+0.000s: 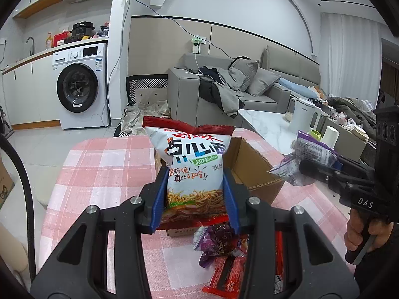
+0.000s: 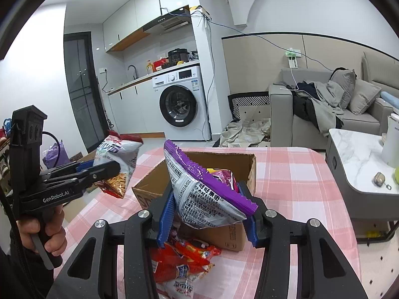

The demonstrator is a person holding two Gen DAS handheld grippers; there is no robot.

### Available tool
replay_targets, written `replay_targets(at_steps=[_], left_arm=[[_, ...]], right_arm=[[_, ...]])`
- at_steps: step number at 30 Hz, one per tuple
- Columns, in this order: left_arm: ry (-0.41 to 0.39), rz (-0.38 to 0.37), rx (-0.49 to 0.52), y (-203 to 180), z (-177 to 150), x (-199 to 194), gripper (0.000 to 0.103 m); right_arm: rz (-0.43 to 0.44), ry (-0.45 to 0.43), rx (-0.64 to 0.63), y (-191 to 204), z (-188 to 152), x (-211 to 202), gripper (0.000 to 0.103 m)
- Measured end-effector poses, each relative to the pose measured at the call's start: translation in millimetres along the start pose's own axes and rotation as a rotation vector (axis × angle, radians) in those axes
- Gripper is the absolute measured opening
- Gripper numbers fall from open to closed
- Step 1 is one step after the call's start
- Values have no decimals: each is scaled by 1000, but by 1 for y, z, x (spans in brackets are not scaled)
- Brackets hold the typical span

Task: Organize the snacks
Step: 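Carry both bags over the box and release them inside with both grippers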

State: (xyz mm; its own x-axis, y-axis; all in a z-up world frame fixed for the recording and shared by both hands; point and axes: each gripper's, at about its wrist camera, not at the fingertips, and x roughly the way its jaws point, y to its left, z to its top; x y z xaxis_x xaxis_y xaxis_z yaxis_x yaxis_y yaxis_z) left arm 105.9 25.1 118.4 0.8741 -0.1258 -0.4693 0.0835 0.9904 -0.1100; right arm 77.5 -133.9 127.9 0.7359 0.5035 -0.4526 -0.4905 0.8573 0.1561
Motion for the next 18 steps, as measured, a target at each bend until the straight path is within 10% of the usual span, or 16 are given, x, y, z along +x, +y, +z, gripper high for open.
replay_targets(at_steps=[18], left_arm=[[62,35,19,5,13,69,39]], right_arm=[[13,38,-6,0,17,36,48]])
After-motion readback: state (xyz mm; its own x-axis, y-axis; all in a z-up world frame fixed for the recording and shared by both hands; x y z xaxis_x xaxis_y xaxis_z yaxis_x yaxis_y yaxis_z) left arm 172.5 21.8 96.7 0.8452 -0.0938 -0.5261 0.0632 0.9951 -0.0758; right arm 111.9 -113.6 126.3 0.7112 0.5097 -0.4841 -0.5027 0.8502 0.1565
